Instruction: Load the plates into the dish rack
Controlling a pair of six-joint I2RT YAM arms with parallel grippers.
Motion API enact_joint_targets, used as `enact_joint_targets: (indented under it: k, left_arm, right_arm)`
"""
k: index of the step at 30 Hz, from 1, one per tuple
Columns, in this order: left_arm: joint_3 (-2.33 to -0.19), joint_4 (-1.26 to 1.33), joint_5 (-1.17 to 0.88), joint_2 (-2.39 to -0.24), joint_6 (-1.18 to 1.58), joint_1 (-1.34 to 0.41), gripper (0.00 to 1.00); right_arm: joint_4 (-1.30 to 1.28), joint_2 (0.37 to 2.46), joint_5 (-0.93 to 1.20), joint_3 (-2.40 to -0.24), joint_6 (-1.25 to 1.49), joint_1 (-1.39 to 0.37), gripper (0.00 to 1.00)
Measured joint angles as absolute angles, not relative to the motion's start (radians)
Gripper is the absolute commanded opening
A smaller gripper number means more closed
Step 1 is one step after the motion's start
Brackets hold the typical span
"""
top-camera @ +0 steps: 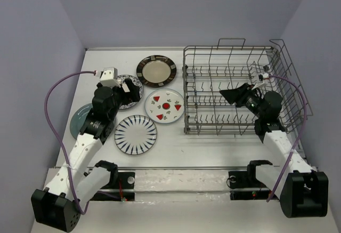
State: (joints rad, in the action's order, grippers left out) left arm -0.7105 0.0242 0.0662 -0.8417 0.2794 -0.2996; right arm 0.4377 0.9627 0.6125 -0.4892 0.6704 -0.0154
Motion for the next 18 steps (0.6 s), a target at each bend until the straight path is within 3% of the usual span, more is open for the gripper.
enact_joint_targets:
  k: [8,11,17,18]
  left_arm:
    - [-0.744,0.003,0.075,-0.945,0.277,-0.289,0.99]
    - [-0.791,-0.017,0.07,-1.016,0.28,-0.249,0.99]
    - [-0.912,-0.021,0.034,-1.174,0.295,-0.112,0.99]
    - [-0.925,-0.02,0.035,-1.202,0.297,-0.093,0.94]
  right_arm:
    - [0.439,0.97,0.613,-0.489,0.67,-0.021,0.52]
    - [0.439,0.973,0.613,-0.489,0.67,-0.026,0.43]
    - [0.439,0.978,0.614,-0.489,0.669,-0.035,0.4]
    - [0.439,0.978,0.615,-0.489,0.669,-0.036,0.4]
